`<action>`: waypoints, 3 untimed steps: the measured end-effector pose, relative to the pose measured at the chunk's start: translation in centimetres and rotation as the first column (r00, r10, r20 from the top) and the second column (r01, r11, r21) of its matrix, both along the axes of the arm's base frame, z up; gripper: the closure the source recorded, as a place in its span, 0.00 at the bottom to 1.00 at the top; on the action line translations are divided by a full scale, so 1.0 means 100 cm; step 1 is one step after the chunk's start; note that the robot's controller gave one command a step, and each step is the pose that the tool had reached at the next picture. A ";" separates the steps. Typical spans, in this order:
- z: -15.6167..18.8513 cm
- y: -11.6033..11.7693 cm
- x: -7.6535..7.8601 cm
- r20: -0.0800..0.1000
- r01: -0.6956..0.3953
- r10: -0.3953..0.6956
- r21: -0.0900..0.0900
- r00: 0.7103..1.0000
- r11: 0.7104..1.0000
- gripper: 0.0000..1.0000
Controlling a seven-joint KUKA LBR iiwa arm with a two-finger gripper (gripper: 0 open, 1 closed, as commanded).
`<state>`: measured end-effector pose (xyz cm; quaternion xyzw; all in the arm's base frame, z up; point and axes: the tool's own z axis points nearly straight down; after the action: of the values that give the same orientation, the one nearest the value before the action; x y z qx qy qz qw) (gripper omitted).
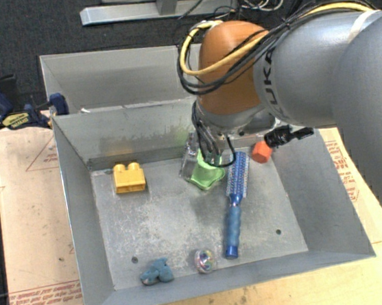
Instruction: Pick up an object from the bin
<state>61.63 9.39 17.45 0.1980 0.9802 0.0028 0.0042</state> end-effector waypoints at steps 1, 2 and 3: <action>-0.005 -0.001 -0.001 -0.007 0.002 -0.002 -0.002 1.000 1.000 0.00; 0.000 0.109 -0.110 -0.012 -0.233 0.233 0.000 0.972 0.972 0.00; -0.105 0.060 -0.112 -0.013 -0.642 0.642 -0.002 0.767 0.767 0.00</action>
Offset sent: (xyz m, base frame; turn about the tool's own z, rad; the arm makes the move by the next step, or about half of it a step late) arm 0.0000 0.0000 0.0000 0.0000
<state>50.41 15.42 6.97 -0.1484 0.9889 -0.0002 -0.0018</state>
